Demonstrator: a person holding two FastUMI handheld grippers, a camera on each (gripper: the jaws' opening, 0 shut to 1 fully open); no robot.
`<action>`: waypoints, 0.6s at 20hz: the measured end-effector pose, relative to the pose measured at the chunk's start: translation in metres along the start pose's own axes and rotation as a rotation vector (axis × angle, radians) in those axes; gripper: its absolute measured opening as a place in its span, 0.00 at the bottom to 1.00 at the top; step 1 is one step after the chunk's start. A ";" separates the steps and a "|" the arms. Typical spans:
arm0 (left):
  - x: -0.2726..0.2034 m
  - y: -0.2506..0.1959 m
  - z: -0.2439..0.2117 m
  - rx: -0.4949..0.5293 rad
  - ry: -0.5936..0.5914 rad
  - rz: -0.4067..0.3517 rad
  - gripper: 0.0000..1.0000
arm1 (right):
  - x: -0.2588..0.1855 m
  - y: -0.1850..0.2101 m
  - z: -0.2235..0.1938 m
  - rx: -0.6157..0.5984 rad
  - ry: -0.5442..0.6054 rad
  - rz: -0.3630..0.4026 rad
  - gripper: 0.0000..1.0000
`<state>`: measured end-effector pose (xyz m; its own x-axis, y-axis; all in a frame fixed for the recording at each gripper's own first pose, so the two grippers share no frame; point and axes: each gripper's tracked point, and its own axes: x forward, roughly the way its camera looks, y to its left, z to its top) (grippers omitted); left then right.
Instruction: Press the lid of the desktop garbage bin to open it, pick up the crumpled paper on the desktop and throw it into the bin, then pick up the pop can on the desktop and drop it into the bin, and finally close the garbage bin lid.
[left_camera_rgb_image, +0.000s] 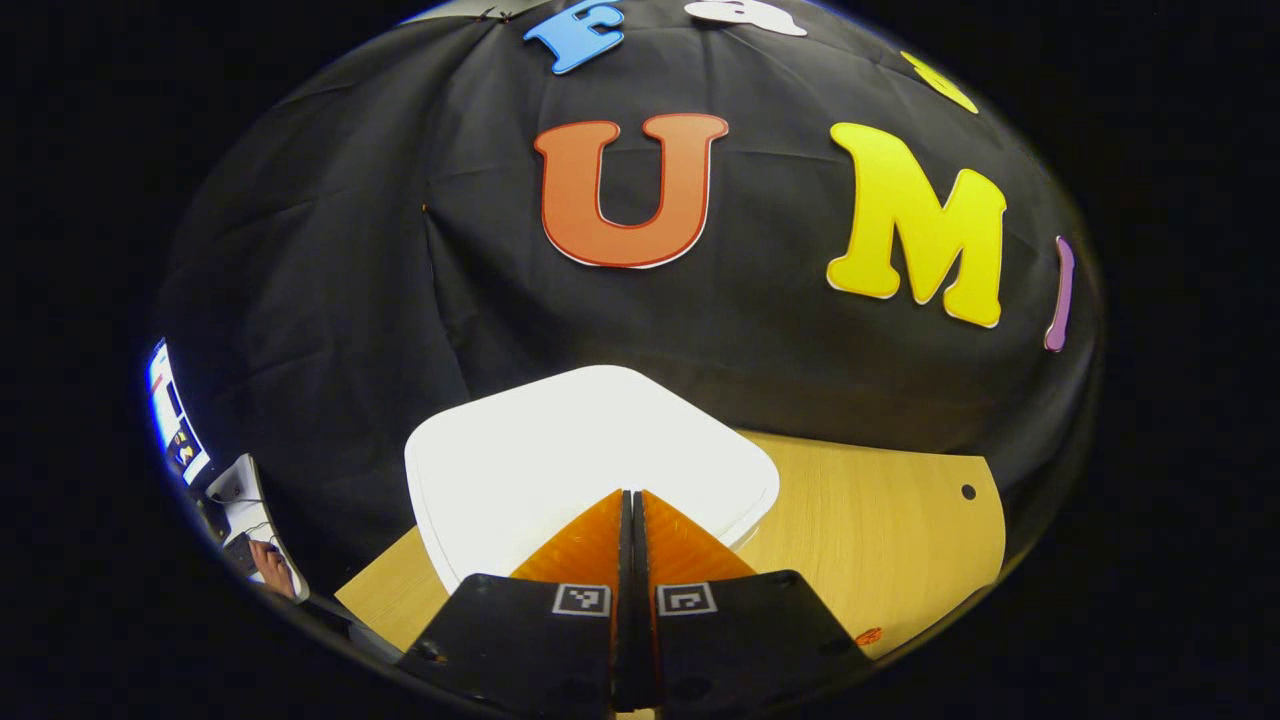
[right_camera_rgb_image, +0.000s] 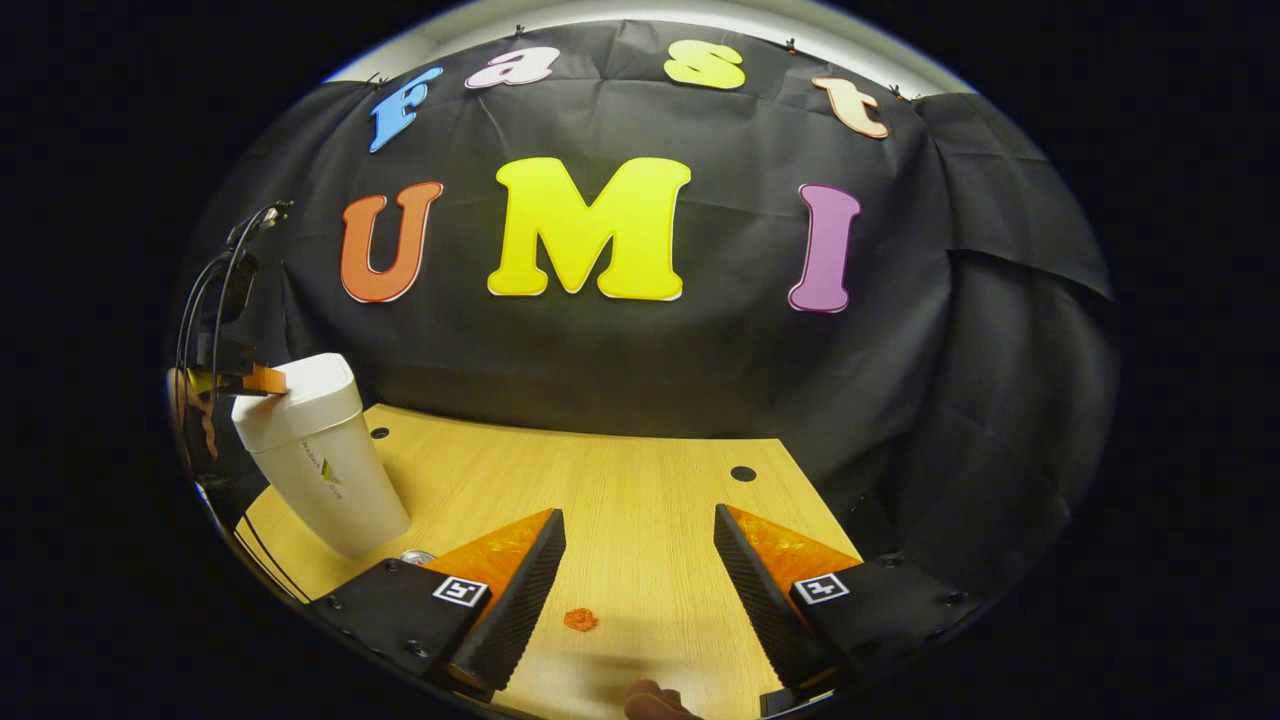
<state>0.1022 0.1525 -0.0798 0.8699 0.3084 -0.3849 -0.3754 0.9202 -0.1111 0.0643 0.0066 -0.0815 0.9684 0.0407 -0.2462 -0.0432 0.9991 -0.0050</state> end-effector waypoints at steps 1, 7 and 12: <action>0.000 0.000 0.002 -0.011 -0.005 0.003 0.04 | 0.000 -0.002 0.001 0.002 -0.005 0.004 0.95; -0.005 -0.005 0.012 0.028 -0.015 0.028 0.03 | -0.001 -0.015 0.002 0.018 -0.027 0.041 0.95; -0.035 -0.026 0.033 0.066 -0.085 0.016 0.08 | 0.002 -0.024 -0.001 0.029 -0.026 0.091 0.95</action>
<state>0.0921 0.1261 -0.0337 0.8891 0.3395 -0.3070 -0.3697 0.9281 -0.0442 0.0674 -0.0177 -0.0831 0.9669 0.1312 -0.2191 -0.1244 0.9912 0.0448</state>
